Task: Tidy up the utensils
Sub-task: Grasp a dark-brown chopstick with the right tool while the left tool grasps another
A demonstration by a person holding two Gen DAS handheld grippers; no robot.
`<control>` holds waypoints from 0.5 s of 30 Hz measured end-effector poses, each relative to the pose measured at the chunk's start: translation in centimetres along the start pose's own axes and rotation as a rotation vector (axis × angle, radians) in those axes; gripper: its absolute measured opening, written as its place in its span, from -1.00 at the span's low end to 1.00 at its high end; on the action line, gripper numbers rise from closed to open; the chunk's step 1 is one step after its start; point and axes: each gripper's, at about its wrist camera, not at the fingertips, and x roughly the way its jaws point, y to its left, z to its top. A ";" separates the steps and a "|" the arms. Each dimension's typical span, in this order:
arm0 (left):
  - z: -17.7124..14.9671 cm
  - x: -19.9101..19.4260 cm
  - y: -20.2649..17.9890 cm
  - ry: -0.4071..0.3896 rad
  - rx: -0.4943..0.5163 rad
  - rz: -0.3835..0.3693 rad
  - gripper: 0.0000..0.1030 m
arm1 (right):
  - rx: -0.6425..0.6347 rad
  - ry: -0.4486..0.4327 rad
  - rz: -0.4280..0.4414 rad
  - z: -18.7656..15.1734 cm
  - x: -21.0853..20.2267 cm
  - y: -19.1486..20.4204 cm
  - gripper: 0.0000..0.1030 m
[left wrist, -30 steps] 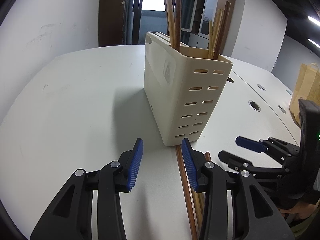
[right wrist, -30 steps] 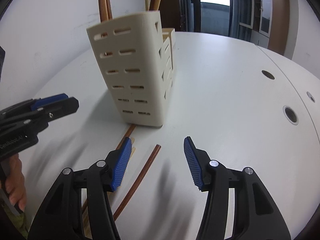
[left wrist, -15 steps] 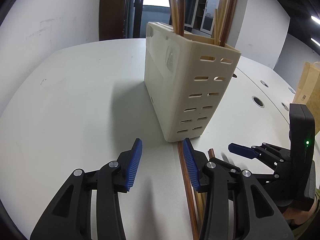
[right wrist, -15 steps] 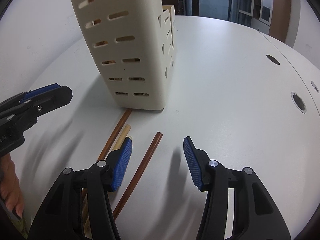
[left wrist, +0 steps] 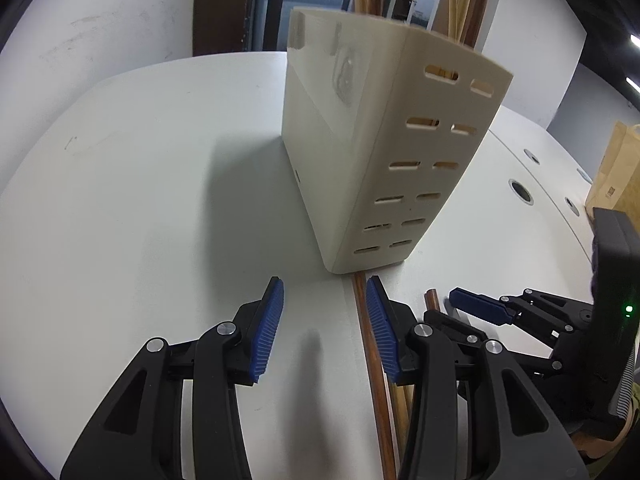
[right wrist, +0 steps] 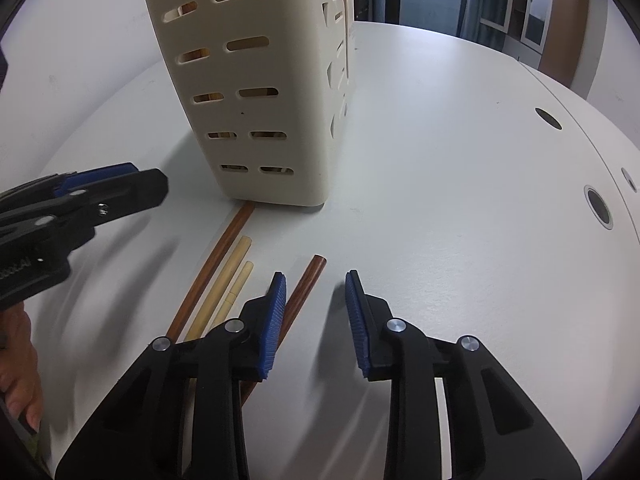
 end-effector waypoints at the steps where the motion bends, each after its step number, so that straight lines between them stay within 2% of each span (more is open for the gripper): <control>1: 0.0 0.4 -0.1 0.011 0.003 0.002 -0.17 | 0.002 0.001 0.004 -0.1 -0.1 -0.1 -0.50; 5: 0.2 2.0 -0.5 0.057 0.002 0.002 -0.17 | 0.019 0.006 0.024 -0.2 -0.1 -0.7 -0.65; 15: 0.4 4.2 -1.5 0.103 0.021 0.019 -0.17 | 0.035 0.013 0.052 0.1 -0.3 -0.9 -0.75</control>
